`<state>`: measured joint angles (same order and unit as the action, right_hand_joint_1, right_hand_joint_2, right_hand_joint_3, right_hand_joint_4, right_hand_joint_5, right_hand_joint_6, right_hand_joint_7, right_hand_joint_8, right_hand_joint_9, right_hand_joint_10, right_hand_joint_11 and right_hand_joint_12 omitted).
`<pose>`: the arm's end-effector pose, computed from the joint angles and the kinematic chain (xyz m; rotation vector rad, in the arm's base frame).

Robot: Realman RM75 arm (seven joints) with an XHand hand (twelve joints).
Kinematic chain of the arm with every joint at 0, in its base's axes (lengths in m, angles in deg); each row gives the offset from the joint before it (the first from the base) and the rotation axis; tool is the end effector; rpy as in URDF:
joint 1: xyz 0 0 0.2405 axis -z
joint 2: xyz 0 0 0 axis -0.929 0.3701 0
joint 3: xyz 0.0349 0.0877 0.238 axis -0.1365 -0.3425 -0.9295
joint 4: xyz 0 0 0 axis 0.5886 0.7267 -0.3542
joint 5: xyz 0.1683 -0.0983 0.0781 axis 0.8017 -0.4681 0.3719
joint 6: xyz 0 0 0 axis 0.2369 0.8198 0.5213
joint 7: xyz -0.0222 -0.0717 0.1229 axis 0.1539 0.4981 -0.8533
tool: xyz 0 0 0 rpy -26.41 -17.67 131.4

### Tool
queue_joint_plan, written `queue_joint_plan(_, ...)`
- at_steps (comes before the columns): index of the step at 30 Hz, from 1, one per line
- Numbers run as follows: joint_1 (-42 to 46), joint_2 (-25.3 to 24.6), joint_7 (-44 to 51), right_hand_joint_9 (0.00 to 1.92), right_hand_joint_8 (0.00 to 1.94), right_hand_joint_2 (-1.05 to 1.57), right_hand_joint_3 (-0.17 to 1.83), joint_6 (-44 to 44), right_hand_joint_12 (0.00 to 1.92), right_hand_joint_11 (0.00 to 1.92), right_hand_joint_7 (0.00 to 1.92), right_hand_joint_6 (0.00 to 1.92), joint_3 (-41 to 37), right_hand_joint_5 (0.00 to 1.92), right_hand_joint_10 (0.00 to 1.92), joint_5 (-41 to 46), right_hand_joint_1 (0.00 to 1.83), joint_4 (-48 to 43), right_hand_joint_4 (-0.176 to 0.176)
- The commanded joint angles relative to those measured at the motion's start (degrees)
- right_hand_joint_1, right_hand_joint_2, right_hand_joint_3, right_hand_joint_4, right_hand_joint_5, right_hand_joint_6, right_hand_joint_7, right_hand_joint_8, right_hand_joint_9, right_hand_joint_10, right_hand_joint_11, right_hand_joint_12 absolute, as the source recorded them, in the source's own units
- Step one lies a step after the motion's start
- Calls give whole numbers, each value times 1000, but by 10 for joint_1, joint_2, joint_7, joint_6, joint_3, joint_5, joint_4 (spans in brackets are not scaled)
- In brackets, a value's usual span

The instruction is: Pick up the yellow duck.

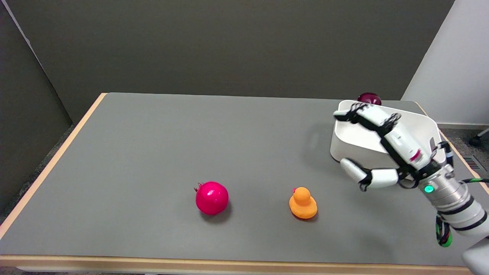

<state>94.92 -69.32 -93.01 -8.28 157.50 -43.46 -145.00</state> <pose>-0.2221 -0.1971 0.4250 1.9716 -0.0480 0.7023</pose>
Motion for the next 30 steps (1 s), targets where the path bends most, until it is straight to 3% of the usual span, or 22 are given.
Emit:
queue_joint_plan(1,47,-19,92,157,447,629,866,113,1341,110,317,516,86,282,842,-51,628,-102,-74)
queue_joint_plan(6,48,-24,155,104,414,606,899,120,1231,3,253,501,119,249,738,-42,626,-111,-109)
queue_joint_plan(15,26,-26,172,173,452,632,867,133,1289,89,326,506,145,249,792,-30,645,-133,-158)
queue_joint_plan(30,-30,-30,171,227,497,634,873,195,1371,158,376,519,191,266,847,-10,650,-96,-141)
